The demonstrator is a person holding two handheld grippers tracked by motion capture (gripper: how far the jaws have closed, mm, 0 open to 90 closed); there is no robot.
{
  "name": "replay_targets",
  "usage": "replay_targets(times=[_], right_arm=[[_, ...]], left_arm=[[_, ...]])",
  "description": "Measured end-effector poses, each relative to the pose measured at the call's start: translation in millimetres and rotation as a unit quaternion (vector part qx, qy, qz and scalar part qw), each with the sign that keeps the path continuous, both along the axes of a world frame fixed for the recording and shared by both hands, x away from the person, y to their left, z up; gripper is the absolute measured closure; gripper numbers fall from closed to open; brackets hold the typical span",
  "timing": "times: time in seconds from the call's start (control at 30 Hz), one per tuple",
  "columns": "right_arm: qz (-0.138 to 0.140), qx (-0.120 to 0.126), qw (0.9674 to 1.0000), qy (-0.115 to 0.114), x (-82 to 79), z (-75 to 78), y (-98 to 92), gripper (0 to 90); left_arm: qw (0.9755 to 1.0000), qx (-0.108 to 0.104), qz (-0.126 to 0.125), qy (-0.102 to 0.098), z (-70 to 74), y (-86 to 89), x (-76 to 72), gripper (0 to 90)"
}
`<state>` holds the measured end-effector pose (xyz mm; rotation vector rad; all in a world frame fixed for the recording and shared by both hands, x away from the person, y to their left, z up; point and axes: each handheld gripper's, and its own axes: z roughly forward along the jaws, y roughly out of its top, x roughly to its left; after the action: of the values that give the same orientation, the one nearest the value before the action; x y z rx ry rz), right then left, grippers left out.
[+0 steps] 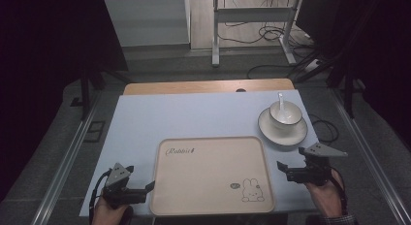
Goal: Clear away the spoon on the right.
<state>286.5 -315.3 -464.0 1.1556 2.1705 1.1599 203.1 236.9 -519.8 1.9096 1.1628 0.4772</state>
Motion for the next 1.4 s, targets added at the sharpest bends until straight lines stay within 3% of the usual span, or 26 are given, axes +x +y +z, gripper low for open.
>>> replay_targets(times=[0.3, 0.53, 0.93, 1.3, 1.4], right_arm=[[-0.004, -0.007, 1.0, -0.006, 8.6, 6.0, 0.5, 1.4], [-0.004, 0.003, 1.0, 0.002, 22.4, 8.7, 0.7, 1.5], [-0.013, -0.013, 0.9998, 0.003, 55.1, 17.3, 7.3, 1.2], [-0.023, 0.003, 0.9997, 0.01, 87.9, 25.8, 7.8, 1.5], [-0.028, -0.004, 0.9995, 0.01, 97.6, 27.7, 8.2, 1.3]], left_arm=[[1.0, 0.0, 0.0, 0.0, 0.0, 0.1, -0.1, 3.2], [1.0, 0.001, 0.0, 0.0, 0.0, -0.2, 0.0, 3.2], [1.0, 0.002, -0.001, -0.001, 0.0, -0.3, -0.2, 3.2], [1.0, 0.001, -0.001, -0.001, 0.1, -0.2, -0.3, 3.2], [1.0, 0.0, -0.002, -0.001, 0.0, 0.0, -0.3, 3.2]])
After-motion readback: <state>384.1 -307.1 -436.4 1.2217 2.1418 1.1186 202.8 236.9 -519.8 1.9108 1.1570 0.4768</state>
